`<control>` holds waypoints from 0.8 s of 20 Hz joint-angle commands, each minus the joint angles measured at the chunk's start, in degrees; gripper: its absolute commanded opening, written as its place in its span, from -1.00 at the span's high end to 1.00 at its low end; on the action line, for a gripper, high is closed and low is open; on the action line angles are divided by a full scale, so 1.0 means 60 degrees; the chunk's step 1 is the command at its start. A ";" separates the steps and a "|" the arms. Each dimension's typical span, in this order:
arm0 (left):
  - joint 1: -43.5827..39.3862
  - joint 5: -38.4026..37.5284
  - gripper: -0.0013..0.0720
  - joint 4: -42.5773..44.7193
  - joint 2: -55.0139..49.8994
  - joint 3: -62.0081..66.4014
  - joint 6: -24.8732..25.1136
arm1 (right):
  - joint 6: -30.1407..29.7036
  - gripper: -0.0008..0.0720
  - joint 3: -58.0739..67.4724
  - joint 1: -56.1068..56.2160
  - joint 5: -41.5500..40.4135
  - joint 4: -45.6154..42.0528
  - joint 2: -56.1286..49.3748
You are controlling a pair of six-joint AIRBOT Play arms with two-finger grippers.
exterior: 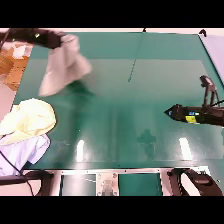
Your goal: Fold the shirts.
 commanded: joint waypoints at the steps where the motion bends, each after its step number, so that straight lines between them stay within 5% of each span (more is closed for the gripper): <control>1: -0.2237 -0.1242 0.91 -0.0878 0.0157 0.0503 -0.1020 | -0.0142 0.30 0.0372 -0.0699 -0.0007 0.0007 0.0007; 5: -0.4182 -0.1013 0.91 -0.0863 -0.0714 -0.0339 -0.1359 | -0.0142 0.30 0.0375 -0.1432 -0.0007 0.0007 -0.0080; 9: -0.4670 -0.0412 0.87 -0.0958 -0.2208 -0.0798 -0.1410 | -0.0138 0.24 0.0375 -0.1512 -0.0109 0.0011 -0.0481; 11: -0.4535 -0.0321 -1.00 -0.0925 -0.2535 -0.0798 -0.1759 | -0.0142 -0.21 0.0379 -0.1526 -0.0127 0.0007 -0.0878; 16: -0.2619 -0.4666 -0.98 -0.0816 -0.2335 0.0299 -0.2361 | -0.0135 -0.19 0.0350 -0.1763 0.0393 0.0015 -0.2495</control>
